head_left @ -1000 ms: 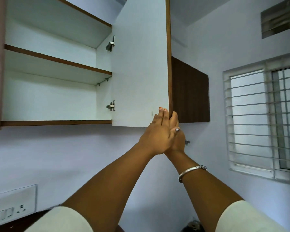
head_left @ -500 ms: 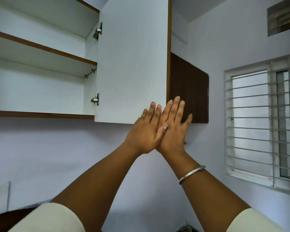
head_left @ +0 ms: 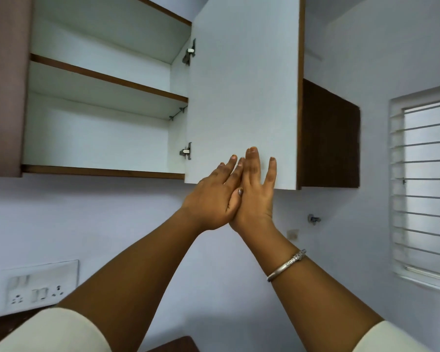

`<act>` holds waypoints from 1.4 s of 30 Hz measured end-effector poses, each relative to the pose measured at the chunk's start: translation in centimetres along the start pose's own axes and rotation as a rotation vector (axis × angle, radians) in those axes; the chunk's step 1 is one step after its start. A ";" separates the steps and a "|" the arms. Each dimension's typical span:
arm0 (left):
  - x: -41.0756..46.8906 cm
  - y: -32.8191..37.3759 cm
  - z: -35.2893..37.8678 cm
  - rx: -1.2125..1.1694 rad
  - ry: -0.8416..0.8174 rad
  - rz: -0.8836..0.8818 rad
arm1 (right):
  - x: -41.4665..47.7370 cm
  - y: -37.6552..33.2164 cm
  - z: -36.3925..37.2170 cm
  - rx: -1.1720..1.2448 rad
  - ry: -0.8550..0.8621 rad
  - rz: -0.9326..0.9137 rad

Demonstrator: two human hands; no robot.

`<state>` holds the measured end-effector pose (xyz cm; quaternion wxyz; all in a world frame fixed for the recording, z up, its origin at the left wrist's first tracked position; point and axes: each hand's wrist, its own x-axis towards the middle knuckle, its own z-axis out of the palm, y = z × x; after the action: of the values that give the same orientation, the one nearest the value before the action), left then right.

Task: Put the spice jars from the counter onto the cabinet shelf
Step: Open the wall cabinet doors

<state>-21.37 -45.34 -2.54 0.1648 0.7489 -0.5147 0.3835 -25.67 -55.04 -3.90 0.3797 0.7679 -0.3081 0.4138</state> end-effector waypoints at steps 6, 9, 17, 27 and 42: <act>-5.4 -8.6 -4.3 0.198 -0.085 -0.052 | 1.0 -9.0 -4.8 0.211 0.042 -0.130; -8.9 -13.8 -6.6 0.259 -0.117 -0.104 | 1.6 -14.2 -7.6 0.338 0.064 -0.232; -16.8 -25.8 -12.5 0.511 -0.236 -0.157 | 3.3 -27.1 -13.3 0.541 0.111 -0.409; -23.6 -38.9 -18.0 0.767 -0.337 -0.262 | 6.6 -41.1 -19.6 1.024 -0.012 -0.310; -24.8 -45.7 -16.9 0.938 -0.104 -0.258 | 9.1 -48.5 -21.4 1.428 0.063 0.083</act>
<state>8.43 0.54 -3.24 -0.1701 0.8184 -0.1969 0.5123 8.17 -13.20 -4.03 -0.2232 0.8042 0.0199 0.5504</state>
